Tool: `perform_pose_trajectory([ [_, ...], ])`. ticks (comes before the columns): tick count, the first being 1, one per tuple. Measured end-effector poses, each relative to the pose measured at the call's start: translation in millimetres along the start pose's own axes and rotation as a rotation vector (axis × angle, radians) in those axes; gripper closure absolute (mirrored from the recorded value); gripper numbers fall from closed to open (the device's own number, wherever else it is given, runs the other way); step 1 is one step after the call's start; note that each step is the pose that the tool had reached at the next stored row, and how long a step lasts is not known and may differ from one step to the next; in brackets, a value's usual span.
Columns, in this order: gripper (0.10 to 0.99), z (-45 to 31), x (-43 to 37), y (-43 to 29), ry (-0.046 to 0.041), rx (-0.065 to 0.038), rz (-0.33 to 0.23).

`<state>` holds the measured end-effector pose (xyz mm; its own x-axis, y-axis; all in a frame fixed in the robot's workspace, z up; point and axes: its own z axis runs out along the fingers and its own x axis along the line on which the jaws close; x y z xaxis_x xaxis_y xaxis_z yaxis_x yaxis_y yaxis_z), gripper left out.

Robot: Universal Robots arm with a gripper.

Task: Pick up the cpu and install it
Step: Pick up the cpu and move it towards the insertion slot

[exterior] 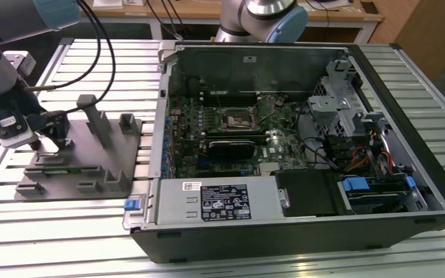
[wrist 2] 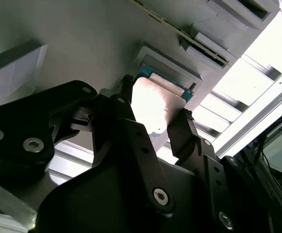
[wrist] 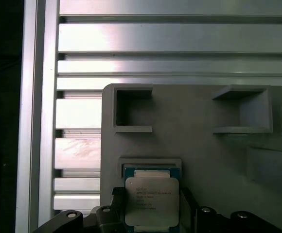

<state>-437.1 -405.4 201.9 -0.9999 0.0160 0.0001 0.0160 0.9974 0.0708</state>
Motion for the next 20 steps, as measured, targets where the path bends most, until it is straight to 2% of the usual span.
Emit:
perform_pose_trajectory([
  [20, 0.549, -10.1, 0.0, 0.7, 0.0000, -0.001, 0.000],
])
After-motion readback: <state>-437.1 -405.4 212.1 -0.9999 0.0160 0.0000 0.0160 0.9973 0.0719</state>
